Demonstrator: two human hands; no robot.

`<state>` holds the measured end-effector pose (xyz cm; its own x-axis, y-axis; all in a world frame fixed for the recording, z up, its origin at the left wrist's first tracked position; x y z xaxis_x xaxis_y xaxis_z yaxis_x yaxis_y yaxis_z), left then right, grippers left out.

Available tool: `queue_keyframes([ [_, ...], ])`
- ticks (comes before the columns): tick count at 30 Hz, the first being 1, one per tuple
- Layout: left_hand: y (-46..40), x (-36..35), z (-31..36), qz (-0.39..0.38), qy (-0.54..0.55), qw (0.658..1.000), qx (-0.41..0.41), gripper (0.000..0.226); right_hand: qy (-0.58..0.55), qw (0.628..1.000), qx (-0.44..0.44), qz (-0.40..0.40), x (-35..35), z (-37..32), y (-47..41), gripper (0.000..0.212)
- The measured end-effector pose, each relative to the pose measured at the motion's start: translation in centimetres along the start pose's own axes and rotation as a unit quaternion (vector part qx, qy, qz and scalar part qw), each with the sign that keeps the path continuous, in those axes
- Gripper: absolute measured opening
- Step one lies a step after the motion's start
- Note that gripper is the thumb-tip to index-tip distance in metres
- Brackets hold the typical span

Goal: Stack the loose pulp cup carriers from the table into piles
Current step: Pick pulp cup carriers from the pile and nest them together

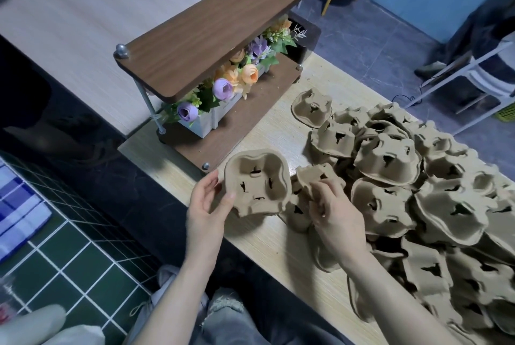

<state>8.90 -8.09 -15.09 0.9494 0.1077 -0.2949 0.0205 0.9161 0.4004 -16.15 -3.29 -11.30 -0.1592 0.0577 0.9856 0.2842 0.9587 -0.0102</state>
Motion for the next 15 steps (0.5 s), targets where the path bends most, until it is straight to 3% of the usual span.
queue_keyframes([
  [2, -0.2, -1.0, -0.6, -0.055, -0.033, 0.998, 0.025, 0.066, 0.023, 1.000, 0.009, 0.012, 0.5, -0.1, -0.6, 0.034],
  [6, -0.4, -1.8, -1.6, -0.091, -0.081, 0.992, 0.044, 0.074, 0.052, 0.998, -0.026, 0.010, 1.1, 1.2, -1.6, 0.031],
  [11, -0.5, -0.9, -0.5, -0.034, -0.054, 0.998, 0.001, 0.058, 0.036, 0.996, -0.061, 0.057, 3.1, 2.2, -1.9, 0.012],
  [15, -0.3, -0.4, 0.1, -0.003, -0.064, 0.998, -0.027, 0.049, -0.065, 0.986, -0.072, 0.134, 6.8, 2.9, -2.2, 0.014],
])
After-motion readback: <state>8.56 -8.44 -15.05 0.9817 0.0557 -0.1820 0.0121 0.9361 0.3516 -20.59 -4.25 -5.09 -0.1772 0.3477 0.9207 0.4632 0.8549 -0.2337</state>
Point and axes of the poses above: each hand's wrist, its own y-axis away from the middle knuckle, its own x-axis out of the back of the hand, z = x × y, the point moved 10 cm from there along -y, towards the middle knuckle, and after that the axes turned 10 degrees about y, right-handed, at the moved point
